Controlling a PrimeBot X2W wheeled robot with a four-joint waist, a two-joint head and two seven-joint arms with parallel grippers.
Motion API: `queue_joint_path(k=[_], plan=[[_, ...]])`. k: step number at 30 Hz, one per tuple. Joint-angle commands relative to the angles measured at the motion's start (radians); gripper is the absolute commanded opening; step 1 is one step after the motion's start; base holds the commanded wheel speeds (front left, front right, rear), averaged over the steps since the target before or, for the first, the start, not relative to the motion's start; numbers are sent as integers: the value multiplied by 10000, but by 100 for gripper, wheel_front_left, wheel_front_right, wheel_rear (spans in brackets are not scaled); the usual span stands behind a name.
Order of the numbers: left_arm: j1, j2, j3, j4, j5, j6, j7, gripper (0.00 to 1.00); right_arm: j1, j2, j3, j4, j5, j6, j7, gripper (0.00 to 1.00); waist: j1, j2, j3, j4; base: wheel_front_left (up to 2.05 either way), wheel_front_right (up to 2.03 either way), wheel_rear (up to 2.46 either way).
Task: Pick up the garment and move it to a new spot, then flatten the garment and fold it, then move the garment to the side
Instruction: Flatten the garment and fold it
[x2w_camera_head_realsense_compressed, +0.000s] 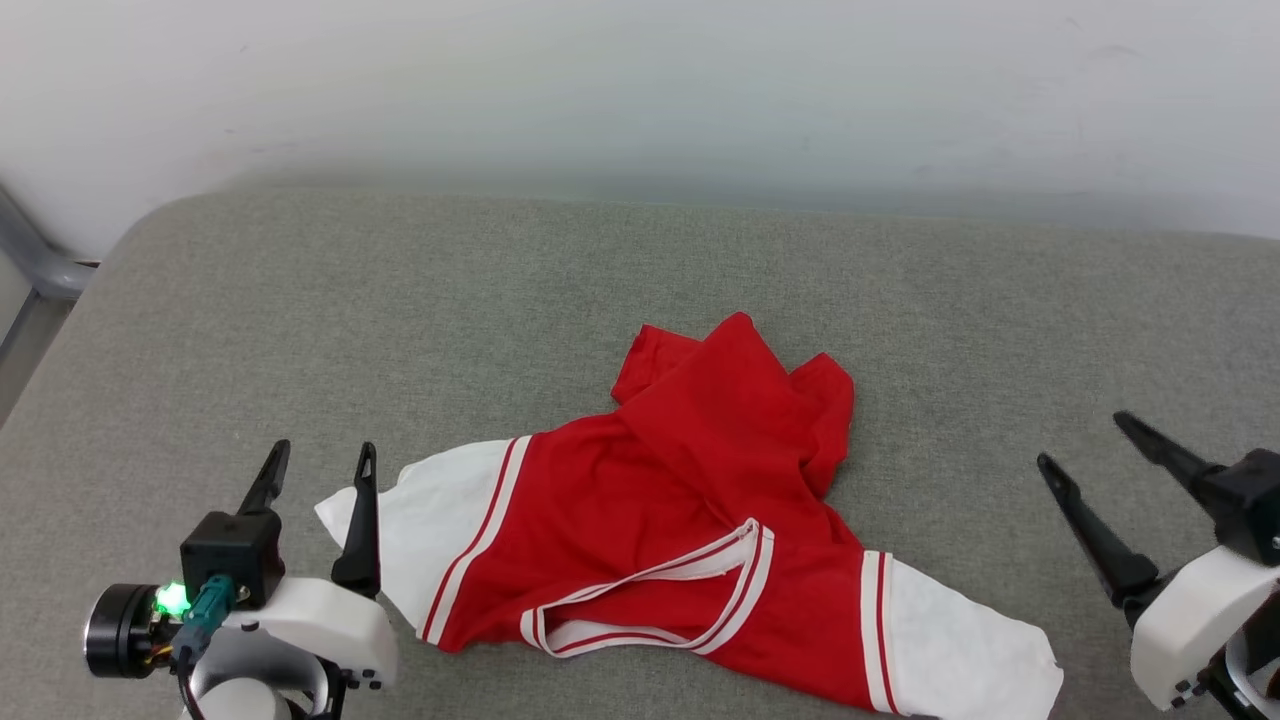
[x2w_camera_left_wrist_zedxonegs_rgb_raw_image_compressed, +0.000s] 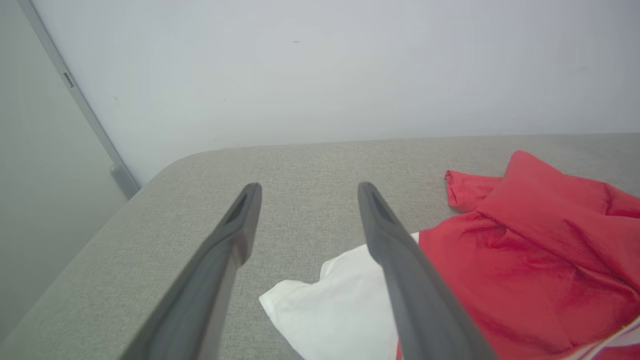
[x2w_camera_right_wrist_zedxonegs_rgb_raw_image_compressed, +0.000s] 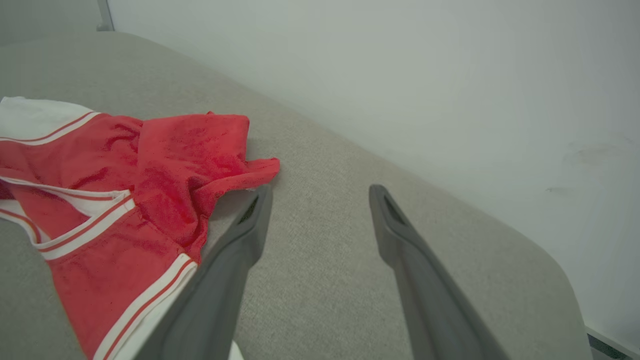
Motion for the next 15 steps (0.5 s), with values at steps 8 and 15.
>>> queue_joint_path(k=[8,15], plan=[[1312,-961,1576,-641,1658,-197,-22,100,35,-2222,1923,-1028,2038,-14,3542,100,-1,-1,300,67,0,0,0],[1519,-1798,2352,-557,2684,-727,-23,100,-510,-3126,3153,-597,2700,-14,4632,100,-1,-1,770,267,0,0,0]])
